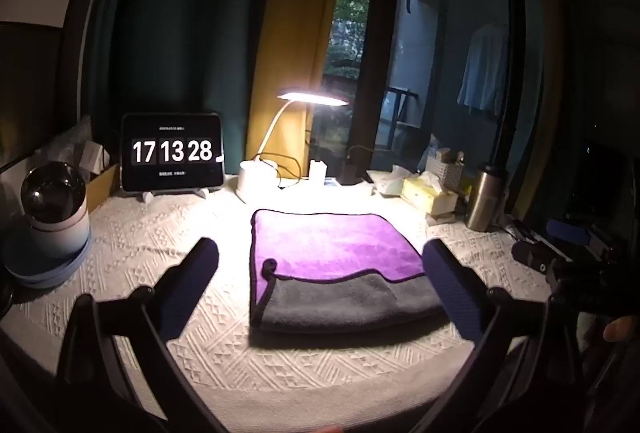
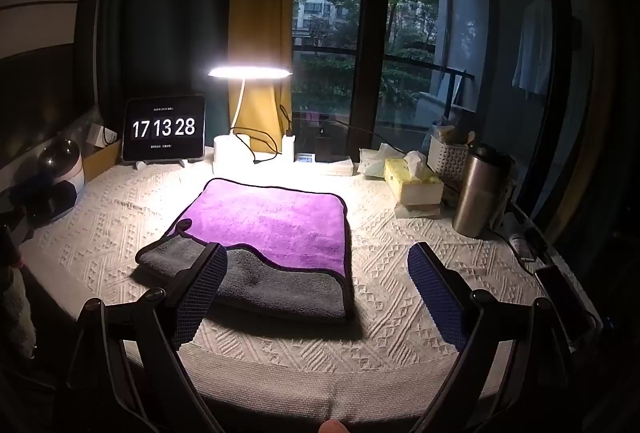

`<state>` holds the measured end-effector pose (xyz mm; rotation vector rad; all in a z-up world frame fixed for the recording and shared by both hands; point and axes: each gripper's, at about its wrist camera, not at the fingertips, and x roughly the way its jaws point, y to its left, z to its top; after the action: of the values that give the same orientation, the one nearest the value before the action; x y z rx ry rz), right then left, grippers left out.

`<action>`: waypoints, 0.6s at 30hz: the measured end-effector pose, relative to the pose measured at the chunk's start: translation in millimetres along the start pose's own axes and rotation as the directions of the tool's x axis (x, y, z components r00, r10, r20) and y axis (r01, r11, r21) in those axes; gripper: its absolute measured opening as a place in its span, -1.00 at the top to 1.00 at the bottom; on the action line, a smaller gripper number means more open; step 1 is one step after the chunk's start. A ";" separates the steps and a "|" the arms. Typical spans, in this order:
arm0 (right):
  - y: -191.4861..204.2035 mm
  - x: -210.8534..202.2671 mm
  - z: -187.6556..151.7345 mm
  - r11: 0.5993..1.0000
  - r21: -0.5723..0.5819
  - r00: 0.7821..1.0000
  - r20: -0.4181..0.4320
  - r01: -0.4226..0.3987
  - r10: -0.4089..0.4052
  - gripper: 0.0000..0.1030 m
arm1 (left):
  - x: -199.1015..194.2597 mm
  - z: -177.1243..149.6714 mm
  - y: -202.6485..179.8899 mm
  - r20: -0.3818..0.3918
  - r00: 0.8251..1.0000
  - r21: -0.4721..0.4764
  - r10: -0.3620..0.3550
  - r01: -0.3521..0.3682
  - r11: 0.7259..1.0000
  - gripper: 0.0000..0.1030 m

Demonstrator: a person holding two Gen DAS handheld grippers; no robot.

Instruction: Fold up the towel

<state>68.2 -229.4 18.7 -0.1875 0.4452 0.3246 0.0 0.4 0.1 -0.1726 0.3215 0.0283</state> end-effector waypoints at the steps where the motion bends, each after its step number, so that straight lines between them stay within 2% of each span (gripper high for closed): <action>1: -0.1 -0.1 -0.1 1.000 0.001 1.000 0.000 0.000 0.000 -0.83 | -0.2 0.2 0.2 0.001 1.000 -0.001 -0.001 0.001 1.000 -0.99; 13: -0.6 0.3 0.2 1.000 0.004 1.000 0.000 -0.002 0.002 -0.83 | 3.8 -1.1 2.7 -0.017 1.000 -0.006 -0.015 0.015 1.000 -0.99; 18: -1.0 0.2 0.2 1.000 0.005 1.000 -0.001 -0.002 0.002 -0.83 | 1.8 -6.2 -1.3 0.005 1.000 -0.002 -0.016 0.016 1.000 -0.99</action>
<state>68.8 -230.3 18.9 -0.1824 0.4474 0.3258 -0.2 -1.9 -6.1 -0.1769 0.3153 0.0129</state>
